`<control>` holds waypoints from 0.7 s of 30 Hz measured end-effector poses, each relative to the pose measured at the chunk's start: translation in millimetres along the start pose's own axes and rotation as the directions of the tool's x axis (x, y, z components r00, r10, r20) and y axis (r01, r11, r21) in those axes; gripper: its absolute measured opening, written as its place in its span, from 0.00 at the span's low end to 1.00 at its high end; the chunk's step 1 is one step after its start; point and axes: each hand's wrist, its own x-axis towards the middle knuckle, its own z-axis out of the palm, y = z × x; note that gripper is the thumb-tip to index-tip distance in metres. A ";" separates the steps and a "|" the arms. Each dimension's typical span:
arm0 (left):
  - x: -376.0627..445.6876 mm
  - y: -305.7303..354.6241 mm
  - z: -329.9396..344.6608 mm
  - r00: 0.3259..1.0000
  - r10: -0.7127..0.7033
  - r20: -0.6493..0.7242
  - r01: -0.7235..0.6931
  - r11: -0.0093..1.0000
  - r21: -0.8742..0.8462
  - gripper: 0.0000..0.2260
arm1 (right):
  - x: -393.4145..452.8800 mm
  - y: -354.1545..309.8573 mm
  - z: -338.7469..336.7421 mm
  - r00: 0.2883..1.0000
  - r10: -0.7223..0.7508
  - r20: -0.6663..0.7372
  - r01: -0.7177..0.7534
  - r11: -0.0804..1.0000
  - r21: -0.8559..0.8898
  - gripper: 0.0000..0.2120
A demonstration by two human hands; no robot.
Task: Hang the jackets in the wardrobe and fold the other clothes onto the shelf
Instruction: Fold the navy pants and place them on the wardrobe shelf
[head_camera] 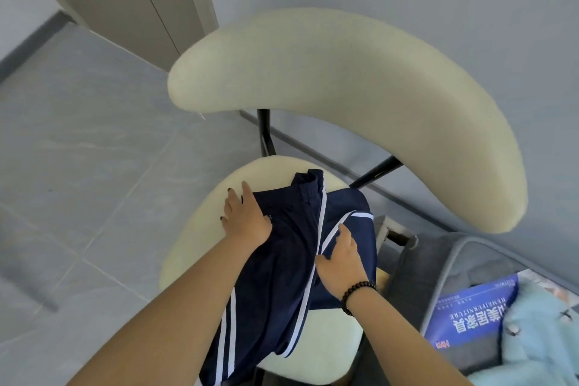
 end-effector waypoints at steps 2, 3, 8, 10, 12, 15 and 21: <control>3.5 -7.8 -3.3 0.995 -0.018 0.098 0.037 0.980 -0.194 0.41 | -2.5 -5.0 -1.2 1.000 -0.023 0.005 0.023 1.000 -0.016 0.38; 1.4 -10.1 -3.5 0.994 0.008 0.112 0.020 0.969 -0.246 0.42 | -4.3 -7.9 -3.1 1.000 -0.029 0.004 0.029 0.999 -0.016 0.38; -15.3 -10.7 -10.8 0.989 -0.038 0.146 0.078 0.957 -0.279 0.32 | -16.8 -23.4 -16.5 0.998 -0.061 -0.021 0.060 0.998 -0.023 0.40; -27.7 -10.0 -16.6 0.989 -0.008 0.149 0.051 0.958 -0.282 0.04 | -23.2 -29.9 -23.1 0.996 -0.079 -0.038 0.078 0.996 -0.031 0.40; -39.6 -7.7 -18.4 0.991 0.056 0.123 -0.010 0.939 -0.344 0.14 | -34.0 -36.3 -29.3 0.994 -0.096 -0.049 0.094 0.995 -0.041 0.39; -74.3 -5.8 -38.9 0.981 0.179 0.069 -0.131 0.890 -0.437 0.11 | -60.1 -44.6 -36.4 0.990 -0.132 -0.051 0.131 0.991 -0.033 0.39; -163.8 -7.6 -109.6 0.887 0.461 0.003 -0.401 0.776 -0.487 0.04 | -130.8 -86.9 -54.7 0.968 -0.246 -0.049 0.243 0.969 -0.048 0.33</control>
